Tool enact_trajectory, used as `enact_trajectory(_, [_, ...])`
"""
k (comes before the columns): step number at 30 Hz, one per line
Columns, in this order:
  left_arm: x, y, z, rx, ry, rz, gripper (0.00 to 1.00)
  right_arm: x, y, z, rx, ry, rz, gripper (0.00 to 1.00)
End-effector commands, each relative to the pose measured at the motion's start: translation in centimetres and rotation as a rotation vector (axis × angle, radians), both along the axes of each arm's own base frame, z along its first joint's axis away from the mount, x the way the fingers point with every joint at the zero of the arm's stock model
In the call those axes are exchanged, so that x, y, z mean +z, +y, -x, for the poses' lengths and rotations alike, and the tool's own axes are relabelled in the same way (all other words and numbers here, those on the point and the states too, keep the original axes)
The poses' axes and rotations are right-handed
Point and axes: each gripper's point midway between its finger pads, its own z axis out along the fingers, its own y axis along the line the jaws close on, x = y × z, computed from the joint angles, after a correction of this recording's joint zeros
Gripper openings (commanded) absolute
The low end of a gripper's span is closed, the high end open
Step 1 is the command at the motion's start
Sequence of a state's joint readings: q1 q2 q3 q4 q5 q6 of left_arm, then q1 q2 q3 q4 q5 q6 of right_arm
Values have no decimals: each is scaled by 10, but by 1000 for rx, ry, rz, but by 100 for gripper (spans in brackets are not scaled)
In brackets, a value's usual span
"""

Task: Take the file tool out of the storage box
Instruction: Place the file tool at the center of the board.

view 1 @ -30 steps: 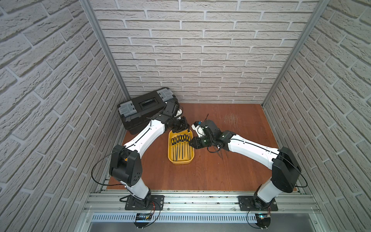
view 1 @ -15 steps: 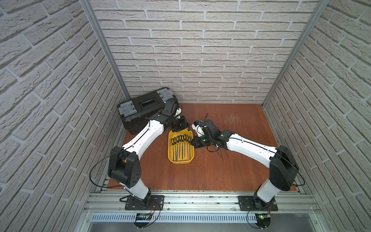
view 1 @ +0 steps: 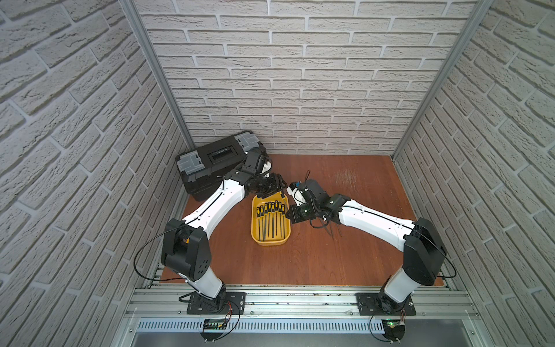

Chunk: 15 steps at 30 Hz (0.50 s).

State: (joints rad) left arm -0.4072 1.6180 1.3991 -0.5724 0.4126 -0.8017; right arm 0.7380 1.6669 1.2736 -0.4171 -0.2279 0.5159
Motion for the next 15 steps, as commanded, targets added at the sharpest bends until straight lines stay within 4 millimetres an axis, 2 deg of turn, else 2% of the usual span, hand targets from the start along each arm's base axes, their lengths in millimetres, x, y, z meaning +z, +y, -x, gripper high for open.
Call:
enact_trajectory(1, [4,8,-5,3,-30,-22,72,27,-7,0,-3,-73,9,3])
enact_trajectory(4, [5,17,-4,3,-36,-74,76,25,-23,2,-29,-78,78,3])
enact_trajectory(11, [9,37,-4,29,-42,-96,97,10,-73,13,-119,-70,281,3])
enact_trajectory(15, [14,44,-3,35,-51,-95,99,-6,-96,21,-154,-45,371,3])
